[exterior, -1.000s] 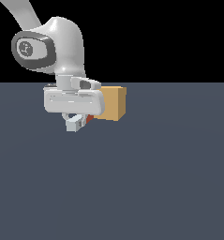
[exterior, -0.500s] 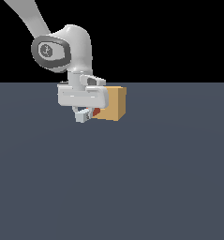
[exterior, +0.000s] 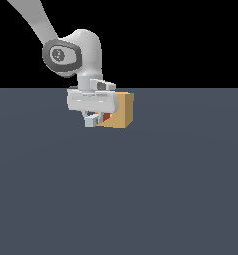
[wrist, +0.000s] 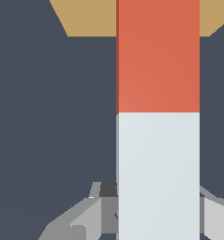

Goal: Insert the peg into the horizontal hole in a box.

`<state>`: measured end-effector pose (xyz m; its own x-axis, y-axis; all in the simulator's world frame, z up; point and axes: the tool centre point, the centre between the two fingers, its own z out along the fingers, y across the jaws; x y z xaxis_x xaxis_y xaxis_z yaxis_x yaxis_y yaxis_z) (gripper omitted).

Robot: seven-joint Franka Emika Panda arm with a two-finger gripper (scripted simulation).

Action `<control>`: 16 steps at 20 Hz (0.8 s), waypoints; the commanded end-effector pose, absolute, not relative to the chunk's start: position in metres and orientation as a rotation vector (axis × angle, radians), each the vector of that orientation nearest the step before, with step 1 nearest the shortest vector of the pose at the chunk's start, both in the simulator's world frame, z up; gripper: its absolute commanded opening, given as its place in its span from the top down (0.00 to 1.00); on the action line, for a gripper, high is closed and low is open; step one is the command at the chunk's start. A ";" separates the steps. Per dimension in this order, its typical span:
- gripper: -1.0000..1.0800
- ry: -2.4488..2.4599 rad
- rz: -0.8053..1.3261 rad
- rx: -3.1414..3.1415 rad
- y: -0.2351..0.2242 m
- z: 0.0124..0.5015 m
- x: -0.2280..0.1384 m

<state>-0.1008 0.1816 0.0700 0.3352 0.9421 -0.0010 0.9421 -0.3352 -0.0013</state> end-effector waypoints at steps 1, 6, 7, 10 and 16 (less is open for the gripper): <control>1.00 -1.807 0.000 -2.570 0.183 0.071 -0.100; 1.00 -1.808 0.000 -2.568 0.182 0.071 -0.099; 1.00 -1.808 -0.002 -2.568 0.182 0.071 -0.097; 1.00 -1.808 -0.003 -2.568 0.182 0.072 -0.097; 1.00 -1.808 0.000 -2.568 0.187 0.071 -0.096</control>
